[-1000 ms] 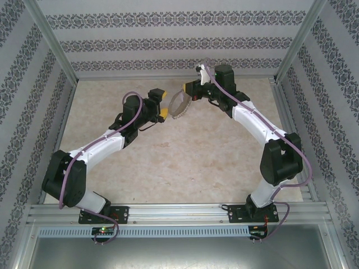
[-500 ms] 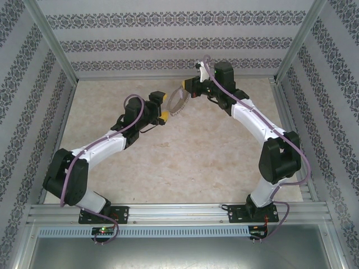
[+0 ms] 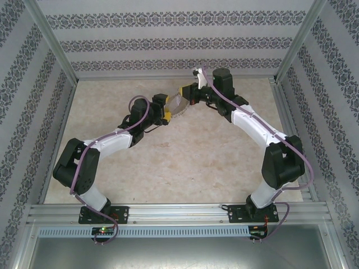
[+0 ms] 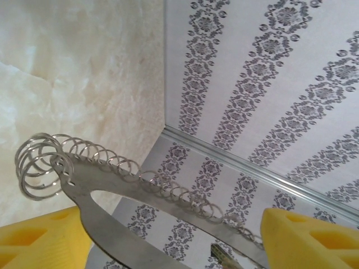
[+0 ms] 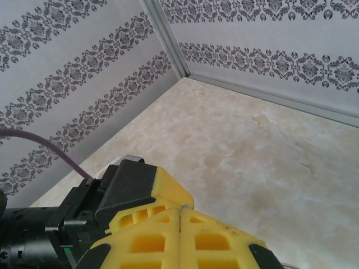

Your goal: Put the keys on the keyring

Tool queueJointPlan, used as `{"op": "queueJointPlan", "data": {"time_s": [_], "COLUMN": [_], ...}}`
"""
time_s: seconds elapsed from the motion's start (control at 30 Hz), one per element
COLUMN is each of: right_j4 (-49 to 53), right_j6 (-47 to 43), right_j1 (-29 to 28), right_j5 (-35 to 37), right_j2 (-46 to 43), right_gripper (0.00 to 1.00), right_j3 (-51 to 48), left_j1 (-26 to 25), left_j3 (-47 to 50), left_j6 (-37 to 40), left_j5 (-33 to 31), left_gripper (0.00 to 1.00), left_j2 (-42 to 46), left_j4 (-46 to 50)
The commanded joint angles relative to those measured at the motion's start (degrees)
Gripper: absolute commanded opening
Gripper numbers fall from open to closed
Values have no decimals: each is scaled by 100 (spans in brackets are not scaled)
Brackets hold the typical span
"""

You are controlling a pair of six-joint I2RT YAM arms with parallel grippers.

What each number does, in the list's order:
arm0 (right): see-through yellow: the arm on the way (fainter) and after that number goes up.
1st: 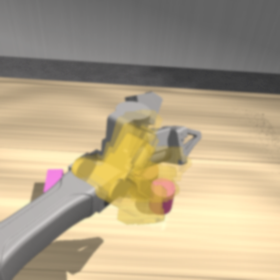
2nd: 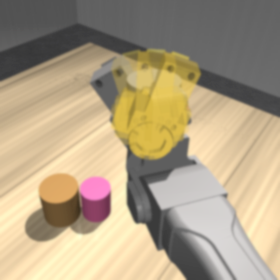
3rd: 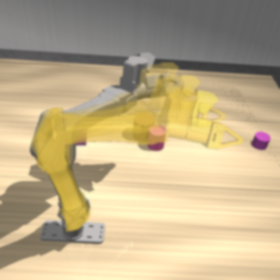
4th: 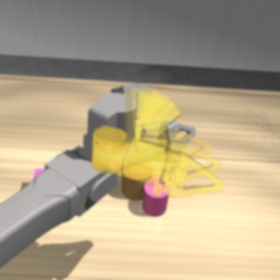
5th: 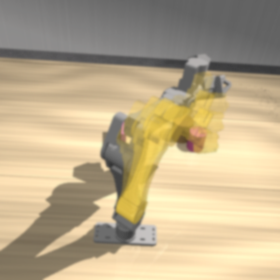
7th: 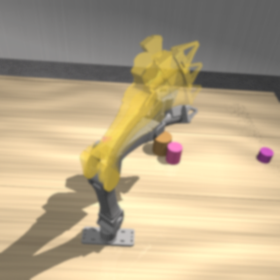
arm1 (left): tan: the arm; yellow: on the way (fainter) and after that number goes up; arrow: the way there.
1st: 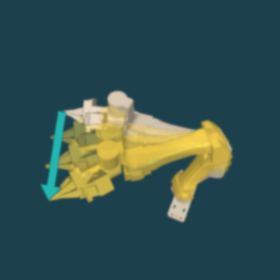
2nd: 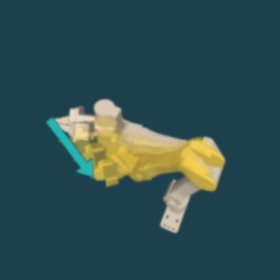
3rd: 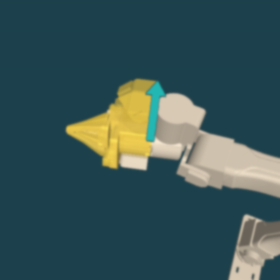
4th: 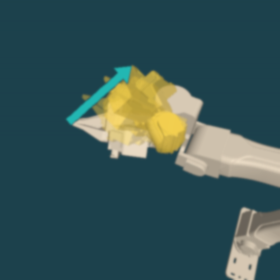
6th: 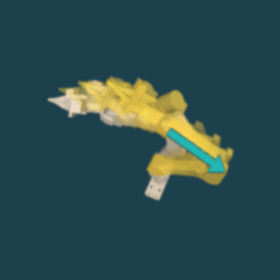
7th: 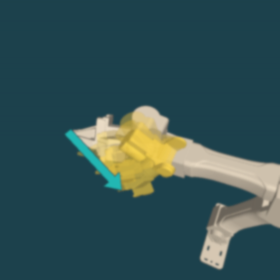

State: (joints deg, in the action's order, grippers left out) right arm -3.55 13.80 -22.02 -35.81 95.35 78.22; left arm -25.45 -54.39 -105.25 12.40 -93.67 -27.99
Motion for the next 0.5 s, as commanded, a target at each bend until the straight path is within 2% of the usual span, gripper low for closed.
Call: {"op": "queueJointPlan", "data": {"time_s": [0.0,0.13,0.47], "right_j4": [-327,-353,-382], "right_j6": [13,3,51], "right_j1": [-81,-94,-103], "right_j5": [-207,-207,-224], "right_j2": [-269,-339,-489], "right_gripper": [0,0,0], "right_j3": [-107,-222,-466], "left_j1": [-61,-59,-57], "left_j3": [-126,-119,-124], "left_j6": [-162,-145,307], "left_j5": [-196,-259,-494], "left_gripper": [67,46,4], "left_j2": [-34,-38,-129], "left_j4": [-548,-659,-861]}}
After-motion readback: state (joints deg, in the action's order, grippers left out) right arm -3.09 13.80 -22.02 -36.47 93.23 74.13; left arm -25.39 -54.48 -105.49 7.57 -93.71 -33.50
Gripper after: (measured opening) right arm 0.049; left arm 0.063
